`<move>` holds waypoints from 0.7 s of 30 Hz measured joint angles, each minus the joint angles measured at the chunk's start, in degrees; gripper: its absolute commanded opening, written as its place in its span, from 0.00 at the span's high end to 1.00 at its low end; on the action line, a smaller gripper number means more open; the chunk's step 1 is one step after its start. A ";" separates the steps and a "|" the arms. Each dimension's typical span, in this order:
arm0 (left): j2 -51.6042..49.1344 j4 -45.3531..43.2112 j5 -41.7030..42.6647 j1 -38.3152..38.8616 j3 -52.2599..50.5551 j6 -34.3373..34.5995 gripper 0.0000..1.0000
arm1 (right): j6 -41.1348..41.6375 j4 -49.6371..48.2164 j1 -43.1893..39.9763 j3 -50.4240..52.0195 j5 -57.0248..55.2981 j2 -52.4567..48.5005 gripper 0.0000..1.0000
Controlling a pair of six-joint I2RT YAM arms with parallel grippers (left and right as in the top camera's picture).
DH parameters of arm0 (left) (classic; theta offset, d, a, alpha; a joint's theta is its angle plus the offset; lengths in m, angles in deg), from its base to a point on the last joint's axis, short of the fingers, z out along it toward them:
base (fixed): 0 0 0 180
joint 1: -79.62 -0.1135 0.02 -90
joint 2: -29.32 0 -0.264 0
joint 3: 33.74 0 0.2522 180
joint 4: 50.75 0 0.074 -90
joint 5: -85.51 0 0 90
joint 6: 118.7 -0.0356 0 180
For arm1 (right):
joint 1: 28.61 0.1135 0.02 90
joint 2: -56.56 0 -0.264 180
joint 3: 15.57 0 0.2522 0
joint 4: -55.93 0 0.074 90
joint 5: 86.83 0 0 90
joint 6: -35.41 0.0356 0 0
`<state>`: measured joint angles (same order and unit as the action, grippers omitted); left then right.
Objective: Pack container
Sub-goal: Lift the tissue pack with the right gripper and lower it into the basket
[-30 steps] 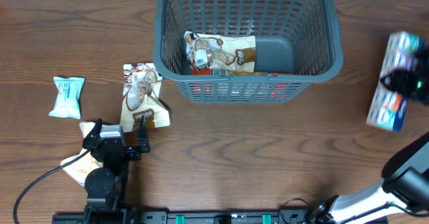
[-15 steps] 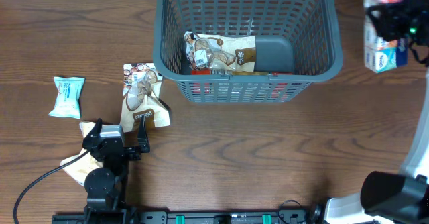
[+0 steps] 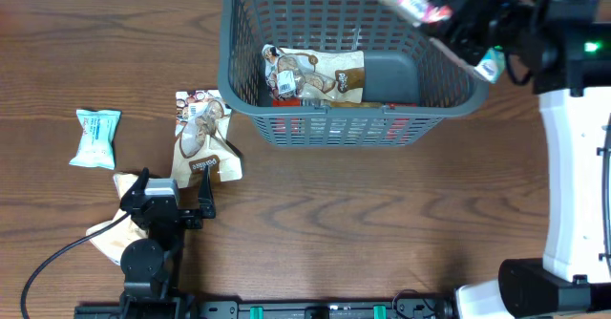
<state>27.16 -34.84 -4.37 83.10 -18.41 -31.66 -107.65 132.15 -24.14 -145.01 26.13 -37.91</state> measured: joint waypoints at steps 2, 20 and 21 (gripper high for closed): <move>0.00 0.02 0.13 0.00 0.00 0.00 0.01 | -2.40 0.24 1.62 0.00 -0.15 0.00 0.99; 0.00 0.04 0.55 0.00 0.00 0.00 0.01 | -10.95 -0.52 5.77 -0.68 -4.57 -12.94 0.99; 0.00 0.04 0.57 0.00 0.00 0.00 0.01 | -10.97 -0.52 5.79 -0.68 -4.55 -13.60 0.99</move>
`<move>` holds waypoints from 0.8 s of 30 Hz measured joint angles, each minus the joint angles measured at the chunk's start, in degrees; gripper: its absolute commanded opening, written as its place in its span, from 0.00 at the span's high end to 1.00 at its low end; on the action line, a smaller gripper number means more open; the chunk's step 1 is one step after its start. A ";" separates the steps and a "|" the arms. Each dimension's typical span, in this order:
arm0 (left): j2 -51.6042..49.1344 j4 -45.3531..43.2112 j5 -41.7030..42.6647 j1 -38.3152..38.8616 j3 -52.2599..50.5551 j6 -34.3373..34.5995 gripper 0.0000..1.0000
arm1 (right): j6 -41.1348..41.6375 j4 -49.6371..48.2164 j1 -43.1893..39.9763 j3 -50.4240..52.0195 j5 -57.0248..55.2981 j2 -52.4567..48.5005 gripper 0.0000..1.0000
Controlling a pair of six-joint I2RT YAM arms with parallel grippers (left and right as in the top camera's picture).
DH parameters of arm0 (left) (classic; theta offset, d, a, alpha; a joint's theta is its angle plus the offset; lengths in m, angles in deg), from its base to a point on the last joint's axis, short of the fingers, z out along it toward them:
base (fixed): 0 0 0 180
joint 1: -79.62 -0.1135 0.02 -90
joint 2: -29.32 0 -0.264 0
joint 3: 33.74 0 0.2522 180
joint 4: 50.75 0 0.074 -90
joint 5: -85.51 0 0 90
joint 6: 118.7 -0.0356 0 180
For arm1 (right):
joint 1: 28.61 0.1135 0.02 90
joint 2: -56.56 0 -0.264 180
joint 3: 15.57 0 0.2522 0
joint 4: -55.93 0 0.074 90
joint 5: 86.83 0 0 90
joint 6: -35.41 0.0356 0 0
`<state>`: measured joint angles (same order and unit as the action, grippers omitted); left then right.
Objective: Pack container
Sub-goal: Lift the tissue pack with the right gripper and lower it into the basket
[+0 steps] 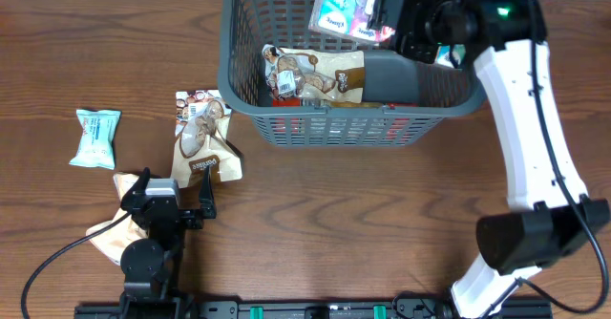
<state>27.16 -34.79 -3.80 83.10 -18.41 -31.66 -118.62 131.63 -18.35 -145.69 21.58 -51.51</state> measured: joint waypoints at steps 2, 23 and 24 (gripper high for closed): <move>0.00 0.00 0.02 0.00 0.00 0.00 0.01 | -0.13 0.31 0.09 -0.02 0.04 -1.62 0.99; 0.00 0.00 0.04 0.00 0.00 0.00 0.01 | 1.62 7.06 0.66 -0.04 1.11 -12.94 0.06; 0.00 0.00 0.04 0.00 0.00 0.00 0.02 | 2.64 6.80 0.66 -0.04 1.09 -12.94 0.03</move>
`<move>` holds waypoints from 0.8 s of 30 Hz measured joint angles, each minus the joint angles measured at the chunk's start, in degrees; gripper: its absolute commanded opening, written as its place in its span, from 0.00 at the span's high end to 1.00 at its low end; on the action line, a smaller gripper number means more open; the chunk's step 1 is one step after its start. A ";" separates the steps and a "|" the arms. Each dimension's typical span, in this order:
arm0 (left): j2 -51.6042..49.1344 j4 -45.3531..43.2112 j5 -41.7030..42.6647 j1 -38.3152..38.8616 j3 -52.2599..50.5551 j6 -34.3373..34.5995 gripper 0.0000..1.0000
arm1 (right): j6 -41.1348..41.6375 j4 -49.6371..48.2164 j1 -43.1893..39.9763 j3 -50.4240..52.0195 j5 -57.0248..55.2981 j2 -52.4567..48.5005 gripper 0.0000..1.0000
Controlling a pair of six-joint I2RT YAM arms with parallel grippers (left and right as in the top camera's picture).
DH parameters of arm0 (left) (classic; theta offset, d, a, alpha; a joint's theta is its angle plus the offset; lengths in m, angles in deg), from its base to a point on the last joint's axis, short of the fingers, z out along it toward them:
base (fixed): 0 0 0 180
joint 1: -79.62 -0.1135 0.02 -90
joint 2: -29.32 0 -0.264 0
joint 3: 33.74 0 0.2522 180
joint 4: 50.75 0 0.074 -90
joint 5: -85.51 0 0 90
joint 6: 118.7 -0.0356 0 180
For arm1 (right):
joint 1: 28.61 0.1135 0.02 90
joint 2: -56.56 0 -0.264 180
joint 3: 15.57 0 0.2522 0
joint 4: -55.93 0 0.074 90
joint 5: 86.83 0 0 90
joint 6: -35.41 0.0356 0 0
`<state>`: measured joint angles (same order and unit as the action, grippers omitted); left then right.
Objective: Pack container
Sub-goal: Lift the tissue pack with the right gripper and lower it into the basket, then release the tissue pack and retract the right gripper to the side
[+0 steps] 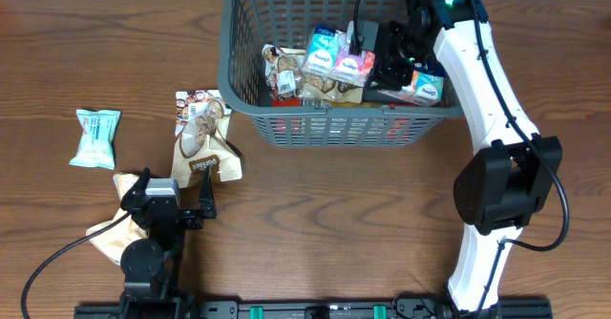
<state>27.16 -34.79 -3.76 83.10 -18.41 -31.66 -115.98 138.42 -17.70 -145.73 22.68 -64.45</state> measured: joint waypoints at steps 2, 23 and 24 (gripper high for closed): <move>0.00 0.00 0.00 0.00 0.00 0.00 0.01 | 2.38 -0.17 0.00 -0.02 0.09 0.00 0.01; 0.00 0.04 0.00 0.00 0.00 0.02 0.01 | 36.41 -27.26 0.07 -5.40 7.67 10.88 0.01; 0.00 0.02 0.00 0.00 0.00 0.02 0.01 | 38.93 -27.26 -0.11 -6.03 4.68 13.27 0.01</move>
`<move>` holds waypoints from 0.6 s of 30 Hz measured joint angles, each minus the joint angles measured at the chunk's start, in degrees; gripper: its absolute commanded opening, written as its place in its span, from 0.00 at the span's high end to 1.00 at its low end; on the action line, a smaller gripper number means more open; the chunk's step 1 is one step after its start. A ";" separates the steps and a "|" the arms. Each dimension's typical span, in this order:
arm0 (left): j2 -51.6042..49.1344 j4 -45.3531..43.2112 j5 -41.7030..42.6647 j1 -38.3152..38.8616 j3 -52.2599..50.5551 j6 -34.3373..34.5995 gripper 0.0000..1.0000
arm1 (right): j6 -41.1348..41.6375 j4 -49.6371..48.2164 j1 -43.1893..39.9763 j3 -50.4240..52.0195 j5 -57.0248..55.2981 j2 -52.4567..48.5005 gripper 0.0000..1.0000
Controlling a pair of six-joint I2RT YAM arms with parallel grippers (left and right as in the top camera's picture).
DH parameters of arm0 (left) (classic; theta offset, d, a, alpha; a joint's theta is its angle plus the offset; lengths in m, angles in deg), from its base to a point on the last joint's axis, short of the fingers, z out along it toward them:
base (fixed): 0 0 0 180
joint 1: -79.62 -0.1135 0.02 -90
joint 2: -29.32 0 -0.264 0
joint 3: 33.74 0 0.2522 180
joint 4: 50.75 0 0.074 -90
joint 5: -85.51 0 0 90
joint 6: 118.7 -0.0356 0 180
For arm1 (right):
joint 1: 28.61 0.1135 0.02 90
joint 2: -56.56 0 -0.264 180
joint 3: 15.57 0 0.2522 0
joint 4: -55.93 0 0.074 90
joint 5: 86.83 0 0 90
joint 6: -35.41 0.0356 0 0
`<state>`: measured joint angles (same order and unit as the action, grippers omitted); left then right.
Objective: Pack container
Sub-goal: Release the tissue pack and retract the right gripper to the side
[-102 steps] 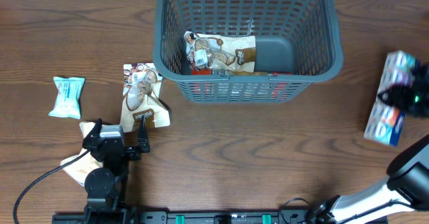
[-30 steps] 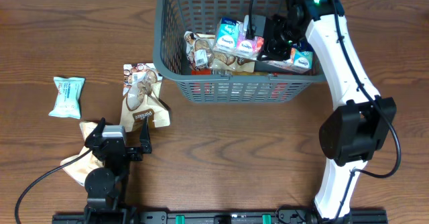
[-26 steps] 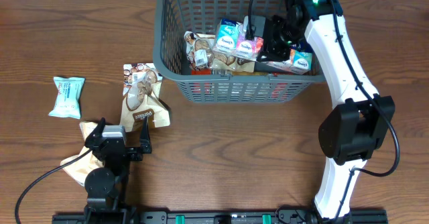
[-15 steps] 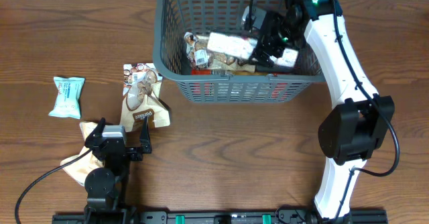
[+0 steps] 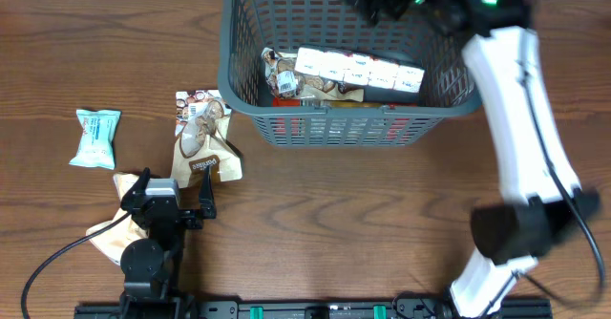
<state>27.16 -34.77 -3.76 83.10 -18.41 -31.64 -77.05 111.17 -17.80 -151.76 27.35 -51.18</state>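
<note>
The grey basket [image 5: 248, 80] stands at the back centre. In it a strip of white snack packets [image 5: 358, 71] lies across a brown pouch [image 5: 325, 82]. My right gripper hovers blurred over the basket's back rim, looking open and holding nothing. My left gripper [image 5: 177, 190] rests open at the front left. A brown-and-white pouch [image 5: 203, 138] lies just beyond its fingers, and a light blue packet [image 5: 95, 138] lies further left.
A crumpled tan packet [image 5: 110, 231] lies partly under the left arm near the table's front edge. The right arm's white link [image 5: 520, 138] spans the right side of the table down to its base.
The right gripper was low in the basket, shut on the packet strip. Now the strip lies flat in the basket and the gripper is above the back rim, holding nothing.
The right gripper held the packet strip beyond the basket's right back corner. Then it held the strip over the basket's back, then low inside it. Now the strip lies in the basket and the gripper is raised. The left arm and loose packets stayed put.
</note>
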 measured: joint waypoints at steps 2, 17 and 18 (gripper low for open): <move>0.02 0.00 0.00 0.00 0.00 0.00 0.01 | 5.29 2.19 -0.94 -1.14 -7.91 5.27 0.01; 0.00 6.40 0.11 0.00 2.45 5.81 0.01 | 28.85 28.63 -24.48 4.52 -33.70 14.58 0.01; 0.00 7.69 -0.02 0.00 2.91 5.95 0.01 | 29.38 28.24 -25.16 6.12 -33.86 14.56 0.01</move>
<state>27.16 -27.08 -3.78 83.10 -15.51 -25.69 -47.68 139.41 -42.96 -145.64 -6.50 -36.62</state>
